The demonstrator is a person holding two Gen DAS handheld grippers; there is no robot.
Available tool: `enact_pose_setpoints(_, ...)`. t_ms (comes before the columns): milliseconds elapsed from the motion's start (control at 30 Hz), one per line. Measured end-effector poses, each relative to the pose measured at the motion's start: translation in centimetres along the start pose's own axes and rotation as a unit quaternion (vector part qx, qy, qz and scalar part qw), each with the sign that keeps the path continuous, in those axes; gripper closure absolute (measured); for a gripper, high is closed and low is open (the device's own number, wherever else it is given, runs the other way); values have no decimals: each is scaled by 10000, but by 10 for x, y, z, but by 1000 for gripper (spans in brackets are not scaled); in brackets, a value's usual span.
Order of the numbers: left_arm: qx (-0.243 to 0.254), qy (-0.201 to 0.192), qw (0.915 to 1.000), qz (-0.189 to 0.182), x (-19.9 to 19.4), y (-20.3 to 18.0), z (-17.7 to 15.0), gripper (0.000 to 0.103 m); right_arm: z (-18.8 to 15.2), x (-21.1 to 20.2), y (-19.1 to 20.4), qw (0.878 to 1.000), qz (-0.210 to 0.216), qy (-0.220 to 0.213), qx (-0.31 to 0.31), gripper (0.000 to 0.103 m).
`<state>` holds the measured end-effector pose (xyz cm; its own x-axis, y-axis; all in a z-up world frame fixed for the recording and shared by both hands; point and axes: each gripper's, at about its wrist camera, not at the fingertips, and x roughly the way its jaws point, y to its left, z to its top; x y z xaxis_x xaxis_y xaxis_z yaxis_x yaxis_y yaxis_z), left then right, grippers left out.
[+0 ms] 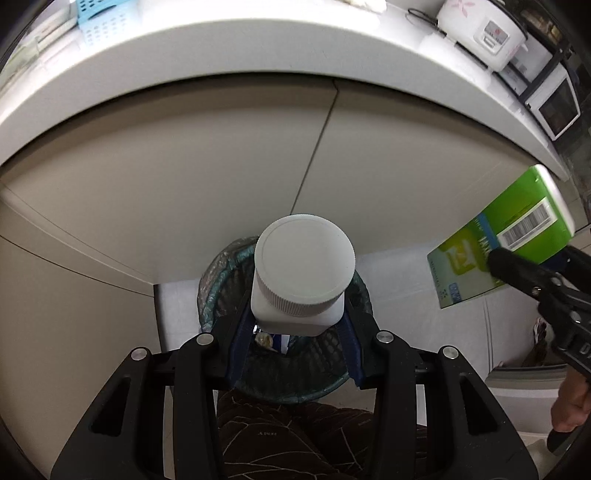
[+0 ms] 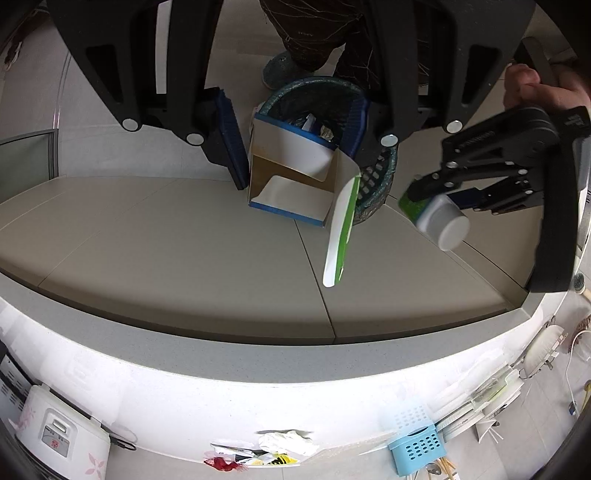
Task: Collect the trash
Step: 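Open the left gripper to drop the pill bottle into the bin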
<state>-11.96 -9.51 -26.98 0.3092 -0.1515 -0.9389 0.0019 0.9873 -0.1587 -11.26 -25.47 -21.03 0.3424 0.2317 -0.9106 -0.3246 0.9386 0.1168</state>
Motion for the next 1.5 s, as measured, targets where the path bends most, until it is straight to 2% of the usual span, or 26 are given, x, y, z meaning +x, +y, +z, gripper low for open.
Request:
enact_pose_setpoints(567,6,83,9999,-105,9,-5,3,59,-3,2,-15,9999,-99,105,84,57)
enact_pose_setpoints(767,-138,14,9999,-72,6,4,6,45,-2,1,-17,9998,-106,85,117,57)
enact_pose_setpoints(833,-186,-58,9998,-8,1,9,7,36,-1,2,-18,9998,-92,89,148,57)
enact_pose_setpoints(933,-277,-149,9995,12,-6,18,8,31,-1,5,-17,9998,-70,106,149,57)
enact_pose_setpoints(1000,-310,-238,9992,-7,-12,21,8,27,0,7,-14,9998,-47,123,120,57)
enact_pose_setpoints(1133,-311,-510,9982,52,-31,29,4,11,4,13,-4,9999,35,159,37,57)
enact_pose_setpoints(1200,-346,-606,9975,84,-43,37,3,7,6,17,3,9998,81,182,-23,57)
enact_pose_setpoints(1500,-413,-664,9965,298,-57,56,-1,6,14,33,33,9991,211,283,-213,57)
